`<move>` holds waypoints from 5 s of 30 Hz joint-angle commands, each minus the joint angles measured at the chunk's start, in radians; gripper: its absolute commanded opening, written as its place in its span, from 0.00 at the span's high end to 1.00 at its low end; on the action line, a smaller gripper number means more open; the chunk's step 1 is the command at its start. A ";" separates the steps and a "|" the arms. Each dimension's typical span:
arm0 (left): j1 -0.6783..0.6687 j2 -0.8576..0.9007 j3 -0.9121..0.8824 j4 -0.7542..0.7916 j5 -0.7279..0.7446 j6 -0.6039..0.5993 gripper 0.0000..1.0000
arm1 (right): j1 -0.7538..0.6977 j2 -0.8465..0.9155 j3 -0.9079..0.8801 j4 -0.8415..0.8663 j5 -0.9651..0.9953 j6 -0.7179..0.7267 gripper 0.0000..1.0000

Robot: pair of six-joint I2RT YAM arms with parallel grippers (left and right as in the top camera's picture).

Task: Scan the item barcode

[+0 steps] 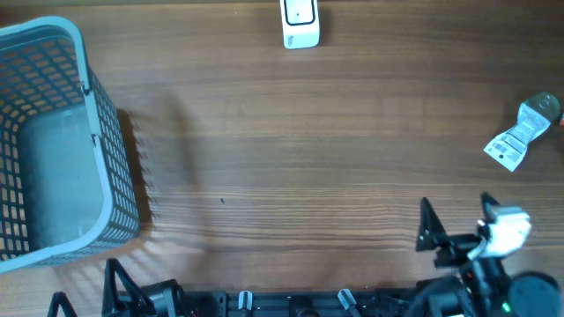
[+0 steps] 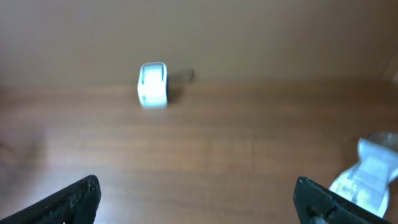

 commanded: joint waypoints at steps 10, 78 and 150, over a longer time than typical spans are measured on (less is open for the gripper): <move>-0.003 -0.005 0.000 -0.160 -0.002 0.020 0.00 | 0.005 -0.008 -0.141 0.135 0.032 0.054 0.00; -0.003 -0.005 0.000 -0.161 -0.002 0.020 0.00 | -0.111 -0.080 -0.690 0.842 -0.074 0.047 0.00; -0.253 -0.011 -1.117 1.151 0.254 0.230 0.00 | -0.111 -0.080 -0.690 0.842 -0.074 0.047 0.00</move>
